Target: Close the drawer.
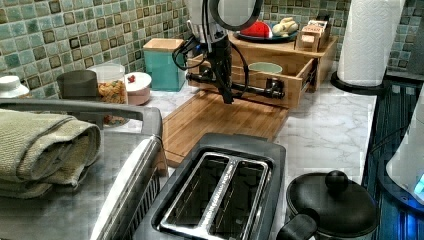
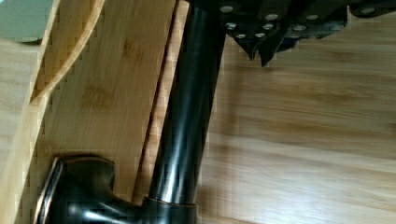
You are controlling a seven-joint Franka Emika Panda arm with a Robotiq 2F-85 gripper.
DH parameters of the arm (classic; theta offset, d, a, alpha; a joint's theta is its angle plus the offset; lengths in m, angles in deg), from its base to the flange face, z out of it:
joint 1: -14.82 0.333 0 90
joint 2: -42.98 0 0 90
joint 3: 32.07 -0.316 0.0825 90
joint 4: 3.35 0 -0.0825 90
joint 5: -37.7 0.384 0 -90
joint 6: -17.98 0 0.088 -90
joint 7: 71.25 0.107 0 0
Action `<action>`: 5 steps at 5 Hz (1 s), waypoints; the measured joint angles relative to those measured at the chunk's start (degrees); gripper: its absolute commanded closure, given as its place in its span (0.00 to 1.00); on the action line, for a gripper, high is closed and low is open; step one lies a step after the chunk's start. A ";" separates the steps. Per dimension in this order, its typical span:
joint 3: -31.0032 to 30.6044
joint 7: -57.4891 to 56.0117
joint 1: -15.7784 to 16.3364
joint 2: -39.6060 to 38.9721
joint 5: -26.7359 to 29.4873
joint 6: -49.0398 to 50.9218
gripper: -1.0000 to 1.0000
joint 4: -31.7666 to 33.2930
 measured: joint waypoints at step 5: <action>1.79 -16.42 -17.42 0.01 8.30 -8.48 1.00 -1.01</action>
